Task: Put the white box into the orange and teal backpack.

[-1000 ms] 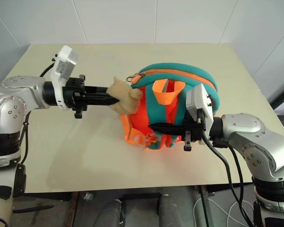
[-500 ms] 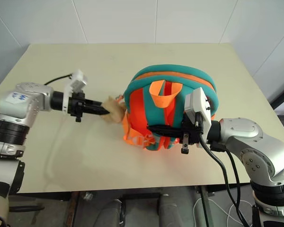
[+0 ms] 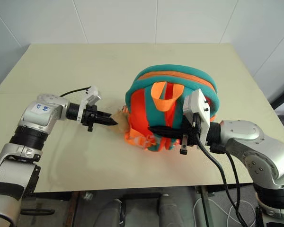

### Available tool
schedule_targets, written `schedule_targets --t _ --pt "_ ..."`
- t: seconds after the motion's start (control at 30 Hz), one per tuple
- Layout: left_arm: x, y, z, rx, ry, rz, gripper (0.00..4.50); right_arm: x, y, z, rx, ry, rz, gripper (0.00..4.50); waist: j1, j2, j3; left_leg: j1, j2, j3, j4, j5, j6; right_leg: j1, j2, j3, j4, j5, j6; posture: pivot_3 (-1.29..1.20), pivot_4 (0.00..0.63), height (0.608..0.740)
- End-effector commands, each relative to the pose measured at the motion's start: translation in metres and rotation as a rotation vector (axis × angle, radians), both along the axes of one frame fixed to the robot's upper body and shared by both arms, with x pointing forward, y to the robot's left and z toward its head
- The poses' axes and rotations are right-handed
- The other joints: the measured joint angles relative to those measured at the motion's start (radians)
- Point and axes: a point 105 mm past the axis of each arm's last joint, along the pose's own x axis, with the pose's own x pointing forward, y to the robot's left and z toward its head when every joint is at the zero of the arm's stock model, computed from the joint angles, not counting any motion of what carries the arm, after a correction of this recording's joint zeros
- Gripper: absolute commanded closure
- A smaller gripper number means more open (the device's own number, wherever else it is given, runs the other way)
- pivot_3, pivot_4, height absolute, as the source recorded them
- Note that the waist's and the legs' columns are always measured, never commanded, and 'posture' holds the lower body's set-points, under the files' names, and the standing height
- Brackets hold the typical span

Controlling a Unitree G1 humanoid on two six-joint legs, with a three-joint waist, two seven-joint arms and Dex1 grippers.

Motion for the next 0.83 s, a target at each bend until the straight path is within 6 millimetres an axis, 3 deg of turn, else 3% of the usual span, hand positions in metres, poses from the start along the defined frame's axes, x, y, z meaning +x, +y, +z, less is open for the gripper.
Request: schedule_targets --t 0.03,0.2,0.3,0.37,0.5,0.67,0.83 --pt "-0.002 0.014 0.021 -0.04 -0.072 0.046 2.69 -0.008 -0.011 0.011 -0.026 -0.042 -0.017 3.32 0.0 0.0 0.0 0.0 0.0 0.0 0.0 0.0 0.0 0.0 0.0 0.0 0.0 0.0 0.0 0.0 0.15 0.74" --pt "-0.007 0.039 0.028 -0.073 -0.12 0.134 1.15 -0.007 -0.04 0.018 -0.11 -0.055 -0.131 1.69 0.0 0.0 0.0 0.001 0.0 0.001 0.0 0.0 0.0 0.0 0.0 0.0 0.0 0.0 0.0 0.0 0.15 0.74" --pt "-0.008 0.053 0.028 -0.09 -0.155 0.172 0.22 -0.005 -0.07 0.024 -0.181 -0.059 -0.253 0.66 0.007 0.0 0.0 0.001 0.0 0.001 0.0 0.0 0.0 0.0 0.0 0.0 0.0 0.0 0.0 0.0 0.15 0.74" --pt "-0.004 0.058 0.03 -0.105 -0.203 0.195 0.0 -0.004 -0.088 0.027 -0.229 -0.064 -0.32 0.02 0.015 0.0 0.0 0.001 0.0 0.001 0.001 0.0 0.0 0.0 -0.001 0.0 -0.001 -0.002 -0.004 0.0 0.15 0.74" --pt "-0.002 0.064 0.03 -0.157 -0.312 0.17 0.0 -0.008 -0.125 0.038 -0.314 -0.085 -0.442 0.02 0.022 0.0 0.0 0.001 0.0 0.002 0.002 0.0 0.001 0.001 -0.001 0.0 -0.003 -0.004 -0.007 0.0 0.15 0.74" --pt "-0.01 0.058 0.032 -0.252 -0.389 0.095 0.0 -0.016 -0.163 0.041 -0.281 -0.086 -0.56 0.02 0.021 0.0 -0.001 0.001 0.0 0.002 0.002 -0.001 0.003 0.007 -0.001 0.0 -0.012 -0.002 -0.007 0.0 0.15 0.74" --pt "-0.014 0.055 0.042 -0.313 -0.428 0.052 0.0 -0.016 -0.17 0.039 -0.234 -0.117 -0.581 0.02 0.015 -0.001 -0.001 0.003 0.0 0.003 0.002 -0.001 0.003 0.008 -0.001 0.0 -0.013 -0.001 -0.005 0.0 0.15 0.74"
